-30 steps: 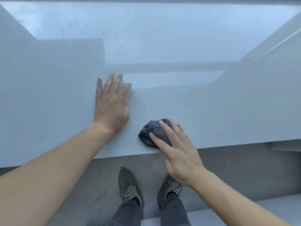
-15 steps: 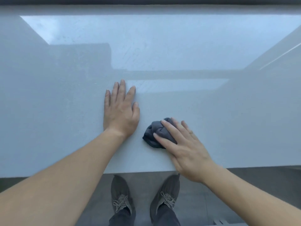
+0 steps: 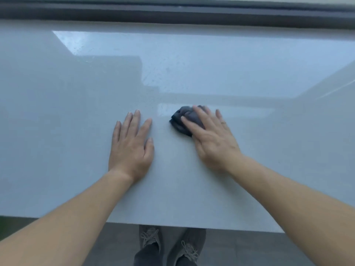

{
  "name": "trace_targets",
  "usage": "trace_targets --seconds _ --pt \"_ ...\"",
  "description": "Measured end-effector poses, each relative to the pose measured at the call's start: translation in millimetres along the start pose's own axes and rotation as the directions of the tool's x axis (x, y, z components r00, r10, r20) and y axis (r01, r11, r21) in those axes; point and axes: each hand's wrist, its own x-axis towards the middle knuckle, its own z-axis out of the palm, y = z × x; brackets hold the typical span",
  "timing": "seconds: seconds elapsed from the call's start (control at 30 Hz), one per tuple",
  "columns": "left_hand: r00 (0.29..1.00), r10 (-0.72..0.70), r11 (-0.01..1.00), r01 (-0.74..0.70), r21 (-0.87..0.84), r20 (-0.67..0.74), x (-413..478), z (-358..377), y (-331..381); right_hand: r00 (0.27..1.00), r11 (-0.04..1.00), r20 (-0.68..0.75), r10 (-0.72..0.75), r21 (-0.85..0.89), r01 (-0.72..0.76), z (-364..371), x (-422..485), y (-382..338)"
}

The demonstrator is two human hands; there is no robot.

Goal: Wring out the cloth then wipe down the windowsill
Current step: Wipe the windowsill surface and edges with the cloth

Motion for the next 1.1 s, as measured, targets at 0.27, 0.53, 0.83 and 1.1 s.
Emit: trace_targets --seconds 0.27,0.53,0.83,1.1 --pt "1.000 0.016 1.000 -0.016 0.004 -0.010 1 3 0 0.946 0.954 -0.138 0.292 0.112 -0.278 -1 49 -6" --pt "0.994 0.037 0.992 -0.049 -0.120 -0.101 67 -16 10 0.953 0.959 -0.107 0.283 0.029 -0.281 -21 103 64" --pt "1.000 -0.004 0.999 0.004 -0.044 -0.015 195 -9 25 0.999 0.999 -0.011 0.037 0.014 -0.037 -14 137 38" --pt "1.000 0.004 1.000 -0.003 0.004 -0.018 197 -7 26 0.780 0.796 -0.171 0.603 0.065 -0.601 -37 236 93"
